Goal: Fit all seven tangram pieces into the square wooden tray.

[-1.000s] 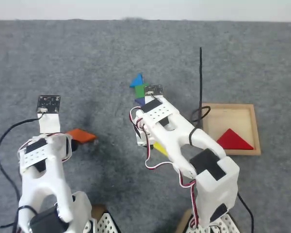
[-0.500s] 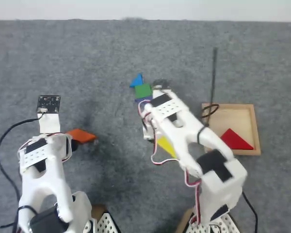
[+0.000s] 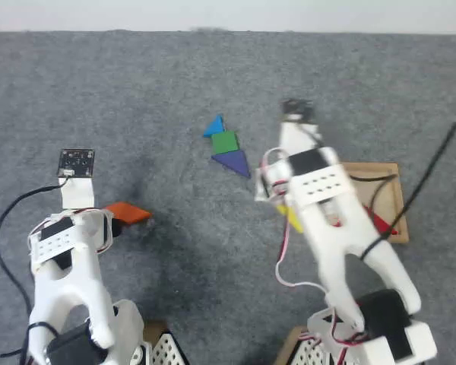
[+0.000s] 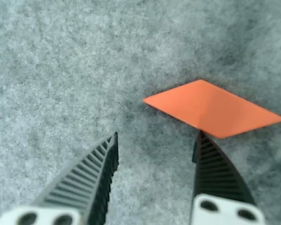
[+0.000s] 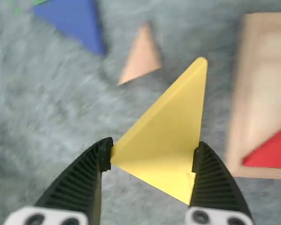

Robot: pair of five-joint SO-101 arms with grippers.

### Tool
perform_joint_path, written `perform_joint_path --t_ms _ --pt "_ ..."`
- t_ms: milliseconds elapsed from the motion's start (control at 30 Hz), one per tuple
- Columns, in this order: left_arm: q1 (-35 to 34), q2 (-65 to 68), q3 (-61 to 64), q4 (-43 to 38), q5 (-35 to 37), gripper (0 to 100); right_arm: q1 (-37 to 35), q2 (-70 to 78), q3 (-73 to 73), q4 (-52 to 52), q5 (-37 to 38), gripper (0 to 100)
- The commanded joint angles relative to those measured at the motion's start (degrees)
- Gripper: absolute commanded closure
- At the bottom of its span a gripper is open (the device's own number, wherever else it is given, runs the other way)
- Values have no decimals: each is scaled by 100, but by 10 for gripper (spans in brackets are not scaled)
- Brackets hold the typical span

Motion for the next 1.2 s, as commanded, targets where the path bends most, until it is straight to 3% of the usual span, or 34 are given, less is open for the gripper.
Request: perform_joint_path --t_ms 0,400,700,800,1167 --pt "26 18 -22 -114 -35 753 708 -347 -35 -92 281 881" --pt "26 18 -13 -114 -35 753 2026 312 -308 -92 325 874" --pt "26 -18 57 -123 -35 753 2976 2308 -2374 875 2611 868" --pt "26 -18 57 -123 -35 753 3327 2703 -2954 1130 2954 868" --pt "26 0 48 -132 -26 753 3081 2343 -3218 1095 3279 864"
